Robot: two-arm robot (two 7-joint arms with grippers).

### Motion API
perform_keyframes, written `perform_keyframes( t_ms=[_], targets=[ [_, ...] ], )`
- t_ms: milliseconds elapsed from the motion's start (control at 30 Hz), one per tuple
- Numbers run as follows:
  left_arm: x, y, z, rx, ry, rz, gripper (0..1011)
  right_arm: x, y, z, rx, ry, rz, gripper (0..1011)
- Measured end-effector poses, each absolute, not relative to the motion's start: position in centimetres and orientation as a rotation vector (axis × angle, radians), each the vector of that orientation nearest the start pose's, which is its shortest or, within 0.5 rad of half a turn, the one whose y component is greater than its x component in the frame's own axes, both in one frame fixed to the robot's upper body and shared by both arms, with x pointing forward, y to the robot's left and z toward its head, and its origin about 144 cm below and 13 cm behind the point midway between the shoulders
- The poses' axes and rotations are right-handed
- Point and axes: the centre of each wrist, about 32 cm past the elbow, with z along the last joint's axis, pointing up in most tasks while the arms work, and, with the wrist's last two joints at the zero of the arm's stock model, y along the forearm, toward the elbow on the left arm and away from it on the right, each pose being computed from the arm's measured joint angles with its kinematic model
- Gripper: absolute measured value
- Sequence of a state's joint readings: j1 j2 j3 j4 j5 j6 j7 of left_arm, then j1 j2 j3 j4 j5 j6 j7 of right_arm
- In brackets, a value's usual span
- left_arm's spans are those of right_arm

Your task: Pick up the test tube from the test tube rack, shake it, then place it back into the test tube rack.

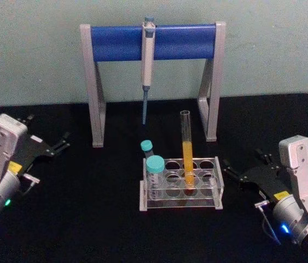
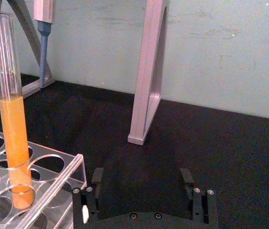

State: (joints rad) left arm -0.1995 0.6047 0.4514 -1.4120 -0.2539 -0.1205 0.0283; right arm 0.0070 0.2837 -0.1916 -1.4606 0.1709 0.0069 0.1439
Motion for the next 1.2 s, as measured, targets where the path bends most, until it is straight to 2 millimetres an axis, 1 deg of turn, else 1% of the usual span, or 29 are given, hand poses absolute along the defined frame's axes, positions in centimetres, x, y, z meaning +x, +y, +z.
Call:
perform_keyframes(
  t_ms=[1200],
  targets=[
    [48.86, 30.97, 113.98, 0.304, -0.285, 1.248, 1001, 45.23, -26.18, 110.62, -0.202, 0.032, -1.261, 1000]
  ],
)
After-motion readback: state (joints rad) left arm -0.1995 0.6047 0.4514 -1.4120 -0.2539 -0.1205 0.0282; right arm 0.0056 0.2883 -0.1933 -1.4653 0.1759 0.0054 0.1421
